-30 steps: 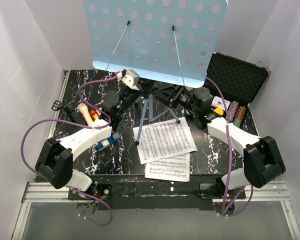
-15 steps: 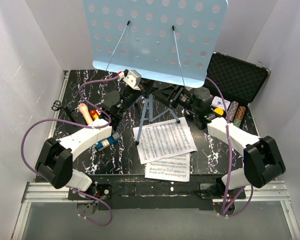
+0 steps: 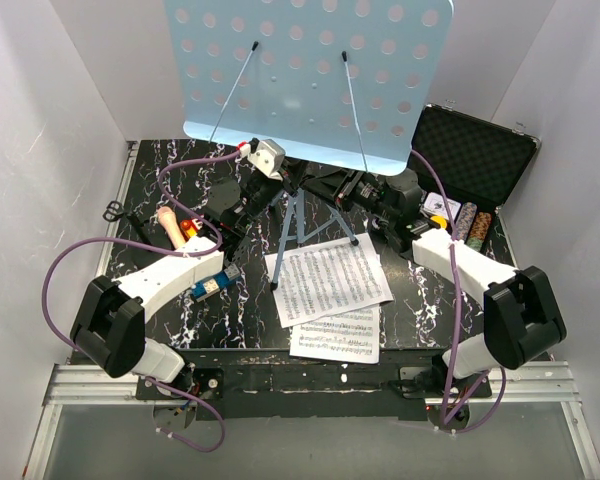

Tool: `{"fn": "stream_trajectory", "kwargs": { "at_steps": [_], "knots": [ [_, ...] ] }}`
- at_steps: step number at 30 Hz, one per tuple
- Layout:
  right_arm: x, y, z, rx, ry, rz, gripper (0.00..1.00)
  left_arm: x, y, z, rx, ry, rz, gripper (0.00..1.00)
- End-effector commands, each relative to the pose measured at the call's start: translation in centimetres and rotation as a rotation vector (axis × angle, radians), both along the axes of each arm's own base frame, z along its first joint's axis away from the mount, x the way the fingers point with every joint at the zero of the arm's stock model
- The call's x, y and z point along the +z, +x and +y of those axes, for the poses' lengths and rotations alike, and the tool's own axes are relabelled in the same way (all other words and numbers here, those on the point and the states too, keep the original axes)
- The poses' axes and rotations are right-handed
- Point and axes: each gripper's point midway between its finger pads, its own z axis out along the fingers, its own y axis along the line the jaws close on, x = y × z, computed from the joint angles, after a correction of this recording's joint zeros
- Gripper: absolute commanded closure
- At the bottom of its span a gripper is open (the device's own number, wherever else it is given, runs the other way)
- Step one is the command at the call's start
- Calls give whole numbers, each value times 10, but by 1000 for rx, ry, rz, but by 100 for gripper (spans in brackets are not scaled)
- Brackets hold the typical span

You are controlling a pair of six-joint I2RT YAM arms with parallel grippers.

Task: Pack up the instrument practice props
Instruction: Unscrew the knob on the music stand.

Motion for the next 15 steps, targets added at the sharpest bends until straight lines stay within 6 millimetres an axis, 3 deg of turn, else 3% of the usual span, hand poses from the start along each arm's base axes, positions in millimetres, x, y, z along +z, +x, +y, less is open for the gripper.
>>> {"fn": "stream_trajectory", "kwargs": {
  "at_steps": [1, 4, 6, 8, 10, 15],
  "knots": [
    [37, -4, 5, 50, 77, -86, 64, 28, -3, 16, 51, -28, -52, 100],
    [34, -2, 7, 56, 81, -67, 63, 26, -4, 15, 42, -29, -51, 100],
    [33, -1, 8, 59, 61, -67, 68, 27, -6, 14, 34, -32, -52, 100],
    [33, 1, 11, 69, 30, -83, 80, 25, -6, 14, 34, -27, -49, 100],
    [30, 3, 12, 69, -25, -119, 98, 26, -6, 15, 36, -28, -48, 100],
    [10, 13, 1, -7, -202, -236, 99, 26, -5, 15, 40, -23, -31, 100]
  ]
}}
